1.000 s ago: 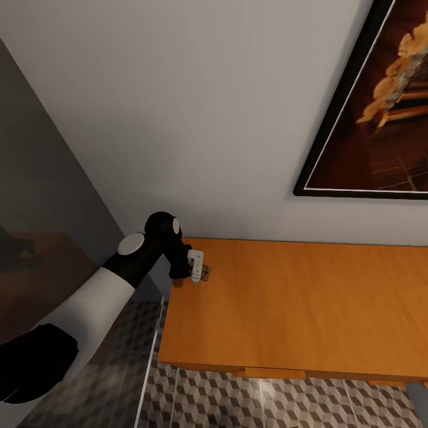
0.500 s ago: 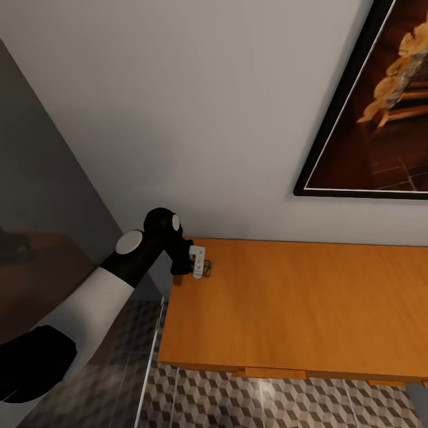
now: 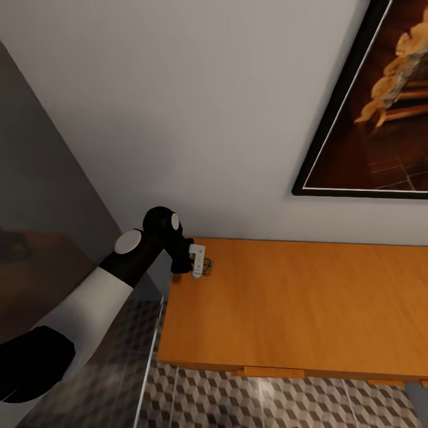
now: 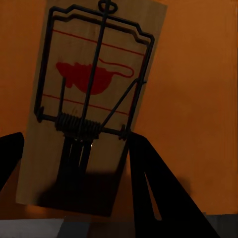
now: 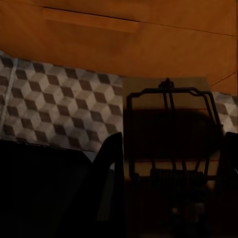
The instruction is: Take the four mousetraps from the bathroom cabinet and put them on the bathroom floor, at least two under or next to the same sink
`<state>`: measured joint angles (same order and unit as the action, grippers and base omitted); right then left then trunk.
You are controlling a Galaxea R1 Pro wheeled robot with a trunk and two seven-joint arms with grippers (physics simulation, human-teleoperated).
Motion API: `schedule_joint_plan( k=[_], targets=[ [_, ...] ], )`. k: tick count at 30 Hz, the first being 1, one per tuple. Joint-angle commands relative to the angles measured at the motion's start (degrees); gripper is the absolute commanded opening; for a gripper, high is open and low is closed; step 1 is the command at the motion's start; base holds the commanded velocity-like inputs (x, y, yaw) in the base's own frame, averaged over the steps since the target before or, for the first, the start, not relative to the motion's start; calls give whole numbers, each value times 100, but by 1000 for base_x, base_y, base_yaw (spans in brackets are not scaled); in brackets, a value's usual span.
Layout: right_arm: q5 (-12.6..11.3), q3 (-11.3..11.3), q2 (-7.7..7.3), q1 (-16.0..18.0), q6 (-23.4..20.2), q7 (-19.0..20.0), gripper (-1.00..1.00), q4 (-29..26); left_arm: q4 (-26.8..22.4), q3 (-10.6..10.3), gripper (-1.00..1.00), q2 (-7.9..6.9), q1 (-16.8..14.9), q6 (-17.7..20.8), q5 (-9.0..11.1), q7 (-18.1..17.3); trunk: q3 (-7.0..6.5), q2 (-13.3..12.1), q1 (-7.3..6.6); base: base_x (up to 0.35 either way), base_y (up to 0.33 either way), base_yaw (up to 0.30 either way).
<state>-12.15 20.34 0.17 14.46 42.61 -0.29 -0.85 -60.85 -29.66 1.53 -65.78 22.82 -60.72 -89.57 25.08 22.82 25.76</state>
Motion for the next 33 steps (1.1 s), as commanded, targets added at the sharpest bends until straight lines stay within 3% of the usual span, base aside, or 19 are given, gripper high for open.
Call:
schedule_joint_plan(
  k=[1,18,33],
  targets=[
    [-59,49,1,4,20,12,-100,6,-2,-5,-100,-1,-5,30,-31,-43,9,10,2,-107,-150,0],
    [-59,49,1,4,20,12,-100,6,31,-5,-100,-12,-5,30,-32,-43,9,10,2,-176,-246,0],
    [-59,49,1,4,20,12,-100,6,44,-5,-100,-54,-5,30,-28,-43,9,10,2,-272,-204,0]
  ],
)
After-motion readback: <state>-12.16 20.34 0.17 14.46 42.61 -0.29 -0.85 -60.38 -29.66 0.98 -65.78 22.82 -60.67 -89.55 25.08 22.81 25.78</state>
